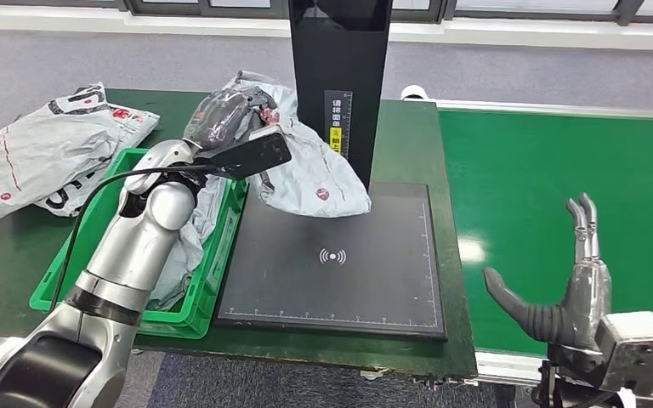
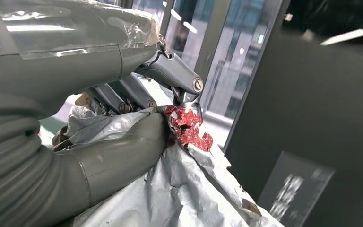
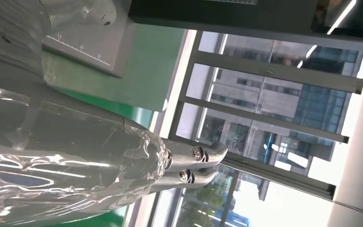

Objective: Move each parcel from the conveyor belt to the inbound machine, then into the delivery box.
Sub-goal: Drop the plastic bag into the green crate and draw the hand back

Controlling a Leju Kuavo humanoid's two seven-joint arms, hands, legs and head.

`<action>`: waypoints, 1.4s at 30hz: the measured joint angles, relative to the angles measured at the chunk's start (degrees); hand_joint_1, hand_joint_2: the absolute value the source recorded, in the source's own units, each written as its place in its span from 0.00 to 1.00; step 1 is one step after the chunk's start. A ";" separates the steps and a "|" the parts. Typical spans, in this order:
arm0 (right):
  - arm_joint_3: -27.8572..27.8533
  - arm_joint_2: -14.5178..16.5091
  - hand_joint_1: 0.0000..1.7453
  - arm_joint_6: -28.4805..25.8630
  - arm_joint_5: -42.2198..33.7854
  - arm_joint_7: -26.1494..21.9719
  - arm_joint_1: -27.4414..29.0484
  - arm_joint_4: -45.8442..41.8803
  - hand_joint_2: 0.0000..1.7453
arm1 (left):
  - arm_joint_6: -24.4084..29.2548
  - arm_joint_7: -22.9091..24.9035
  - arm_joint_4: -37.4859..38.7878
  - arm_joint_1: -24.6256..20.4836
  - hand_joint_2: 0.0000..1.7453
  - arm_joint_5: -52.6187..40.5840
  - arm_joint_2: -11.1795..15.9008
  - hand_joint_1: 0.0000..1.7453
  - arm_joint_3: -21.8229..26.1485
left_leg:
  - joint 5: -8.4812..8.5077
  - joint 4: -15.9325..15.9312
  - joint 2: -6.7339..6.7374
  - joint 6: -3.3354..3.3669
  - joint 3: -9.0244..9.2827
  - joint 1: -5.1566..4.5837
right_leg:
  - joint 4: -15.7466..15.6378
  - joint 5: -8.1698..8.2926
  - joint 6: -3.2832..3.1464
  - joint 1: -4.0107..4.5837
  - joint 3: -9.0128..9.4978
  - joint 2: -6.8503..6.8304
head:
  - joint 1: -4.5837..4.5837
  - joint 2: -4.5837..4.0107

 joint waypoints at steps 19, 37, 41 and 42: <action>-1.24 2.85 0.00 0.42 2.49 -0.32 2.80 -3.61 1.00 | 12.95 18.05 -15.90 8.52 1.00 -36.75 3.68 1.00 14.63 | 0.03 -0.03 0.06 -0.03 0.02 0.00 | 0.02 -0.01 -0.02 0.02 -0.02 0.07 | 0.00 0.00; -1.24 2.79 0.00 2.06 0.55 0.34 0.87 -1.49 1.00 | -9.96 10.42 8.86 14.84 1.00 -36.04 8.46 0.04 22.92 | 0.05 -0.03 0.04 -0.02 -0.01 0.01 | 0.01 0.00 -0.03 -0.01 -0.02 0.04 | 0.00 0.00; -1.24 2.79 0.00 2.15 0.49 0.79 0.14 -0.79 1.00 | -11.09 10.28 10.51 15.95 0.50 -35.26 8.93 0.00 22.73 | 0.06 -0.03 0.02 -0.02 0.01 0.01 | 0.01 -0.01 -0.02 -0.02 0.02 -0.01 | 0.00 0.00; -1.24 2.79 0.00 2.16 0.49 0.91 -0.07 -0.62 1.00 | -11.35 10.01 10.81 16.06 0.25 -34.96 9.02 0.00 22.62 | 0.06 -0.03 0.01 -0.01 0.02 0.01 | 0.01 -0.01 -0.02 -0.02 0.03 -0.02 | 0.00 0.00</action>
